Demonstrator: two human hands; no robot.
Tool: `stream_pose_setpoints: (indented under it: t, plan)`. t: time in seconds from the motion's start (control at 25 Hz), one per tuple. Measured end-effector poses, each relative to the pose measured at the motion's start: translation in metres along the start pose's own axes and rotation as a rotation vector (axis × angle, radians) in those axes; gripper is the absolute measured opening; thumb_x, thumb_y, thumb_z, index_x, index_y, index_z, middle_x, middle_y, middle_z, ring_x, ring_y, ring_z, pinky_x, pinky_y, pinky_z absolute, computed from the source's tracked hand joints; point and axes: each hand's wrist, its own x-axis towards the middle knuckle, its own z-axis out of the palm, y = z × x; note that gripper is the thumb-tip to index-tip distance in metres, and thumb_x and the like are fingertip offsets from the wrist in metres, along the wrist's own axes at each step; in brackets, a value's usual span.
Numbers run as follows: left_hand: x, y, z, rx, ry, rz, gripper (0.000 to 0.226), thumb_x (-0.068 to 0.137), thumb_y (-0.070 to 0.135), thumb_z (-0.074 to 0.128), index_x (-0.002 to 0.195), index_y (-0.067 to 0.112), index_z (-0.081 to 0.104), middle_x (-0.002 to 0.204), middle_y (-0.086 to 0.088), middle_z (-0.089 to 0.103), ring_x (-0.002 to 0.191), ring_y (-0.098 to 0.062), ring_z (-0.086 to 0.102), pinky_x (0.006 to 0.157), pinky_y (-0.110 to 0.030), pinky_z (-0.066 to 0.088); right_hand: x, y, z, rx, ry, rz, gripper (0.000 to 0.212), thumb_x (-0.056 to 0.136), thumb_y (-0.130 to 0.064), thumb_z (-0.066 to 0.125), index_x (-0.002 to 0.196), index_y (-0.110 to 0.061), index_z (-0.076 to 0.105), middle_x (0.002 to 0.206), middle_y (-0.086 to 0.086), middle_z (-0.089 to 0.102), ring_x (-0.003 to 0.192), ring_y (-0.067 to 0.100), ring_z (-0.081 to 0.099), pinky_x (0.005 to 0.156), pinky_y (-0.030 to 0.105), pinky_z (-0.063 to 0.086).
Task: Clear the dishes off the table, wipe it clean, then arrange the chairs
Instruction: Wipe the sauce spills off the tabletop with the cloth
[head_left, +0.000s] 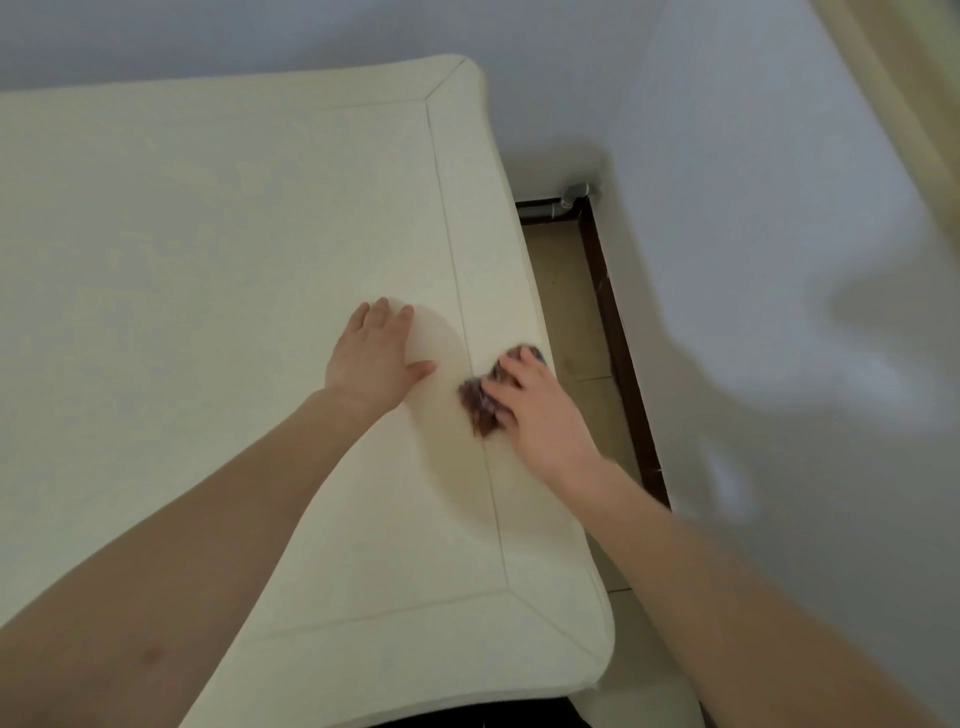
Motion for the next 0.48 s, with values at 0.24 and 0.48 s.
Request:
stream_pose_setpoints:
  t: [0.24, 0.48]
  plan:
    - [0.031, -0.02, -0.006, 0.01, 0.003, -0.028, 0.079, 0.085, 0.054, 0.056, 0.148, 0.022, 0.021, 0.157, -0.009, 0.016, 0.146, -0.03, 0.008, 0.119, -0.046, 0.01, 0.027, 0.01, -0.002, -0.059, -0.032, -0.027, 0.049, 0.094, -0.004, 0.047, 0.14, -0.022, 0.045, 0.154, 0.005, 0.026, 0.146, 0.025, 0.01, 0.117, 0.038, 0.024]
    - [0.035, -0.024, -0.003, -0.072, 0.014, -0.031, 0.082, 0.081, 0.051, 0.064, 0.148, 0.024, 0.025, 0.157, -0.009, 0.017, 0.145, -0.029, 0.01, 0.118, -0.043, 0.016, 0.14, 0.0, -0.007, -0.096, -0.012, 0.06, 0.04, 0.094, -0.011, 0.05, 0.134, -0.016, 0.052, 0.148, 0.015, 0.034, 0.142, 0.036, 0.018, 0.115, 0.038, 0.019]
